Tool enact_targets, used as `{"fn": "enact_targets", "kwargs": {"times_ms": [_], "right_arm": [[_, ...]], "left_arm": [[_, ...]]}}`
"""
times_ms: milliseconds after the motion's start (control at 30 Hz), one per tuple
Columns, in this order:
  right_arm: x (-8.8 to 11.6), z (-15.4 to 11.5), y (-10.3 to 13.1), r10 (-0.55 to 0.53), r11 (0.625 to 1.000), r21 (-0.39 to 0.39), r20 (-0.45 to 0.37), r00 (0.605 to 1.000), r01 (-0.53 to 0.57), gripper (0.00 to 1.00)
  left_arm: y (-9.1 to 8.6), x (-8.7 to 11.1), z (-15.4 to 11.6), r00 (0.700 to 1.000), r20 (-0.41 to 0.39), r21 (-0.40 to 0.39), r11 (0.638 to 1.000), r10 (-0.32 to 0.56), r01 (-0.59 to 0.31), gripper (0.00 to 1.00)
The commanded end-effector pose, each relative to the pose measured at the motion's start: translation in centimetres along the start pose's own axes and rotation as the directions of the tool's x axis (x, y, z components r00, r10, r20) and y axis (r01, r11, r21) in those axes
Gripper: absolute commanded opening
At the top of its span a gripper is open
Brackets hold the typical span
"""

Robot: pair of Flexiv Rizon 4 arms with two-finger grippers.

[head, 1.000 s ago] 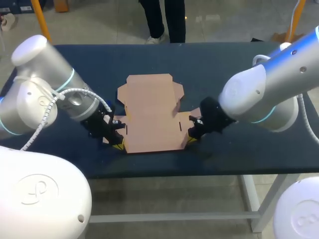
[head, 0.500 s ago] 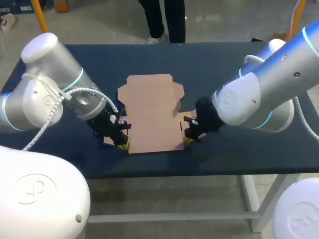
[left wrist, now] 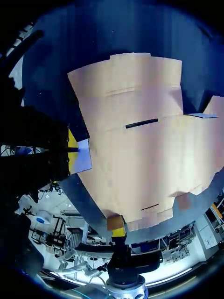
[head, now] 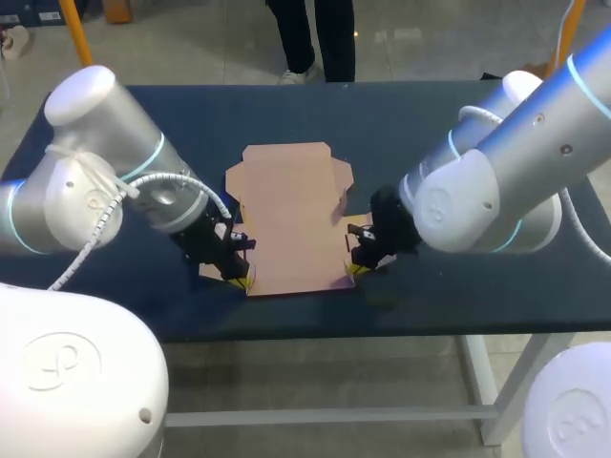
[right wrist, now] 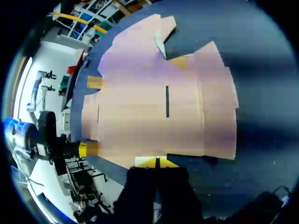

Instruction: Assemble the packaging by folding the flat box into shape, placing the metal phone stand inside, and closing the box properly

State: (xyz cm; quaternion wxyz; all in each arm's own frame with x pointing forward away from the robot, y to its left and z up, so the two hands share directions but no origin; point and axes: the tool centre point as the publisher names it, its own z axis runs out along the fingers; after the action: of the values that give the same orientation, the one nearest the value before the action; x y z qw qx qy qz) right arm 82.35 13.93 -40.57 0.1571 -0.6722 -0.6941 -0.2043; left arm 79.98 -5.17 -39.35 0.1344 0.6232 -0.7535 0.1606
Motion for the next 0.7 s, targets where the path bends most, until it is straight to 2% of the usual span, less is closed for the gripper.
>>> {"fn": "enact_targets", "kwargs": {"times_ms": [33, 700], "right_arm": [[0.46, 0.14, -0.22, 0.001, 1.0, -0.008, 0.019, 1.0, 0.0, 0.0], [1.01, 0.45, -0.28, 0.006, 1.0, -0.021, 0.064, 0.998, -0.005, 0.0]], "left_arm": [[-0.05, 0.34, 0.15, 1.0, 0.014, -0.002, 1.0, 0.0, 0.0, 0.0], [-0.12, 0.87, 0.8, 1.0, 0.025, 0.003, 1.0, 0.011, -0.011, 0.0]]}}
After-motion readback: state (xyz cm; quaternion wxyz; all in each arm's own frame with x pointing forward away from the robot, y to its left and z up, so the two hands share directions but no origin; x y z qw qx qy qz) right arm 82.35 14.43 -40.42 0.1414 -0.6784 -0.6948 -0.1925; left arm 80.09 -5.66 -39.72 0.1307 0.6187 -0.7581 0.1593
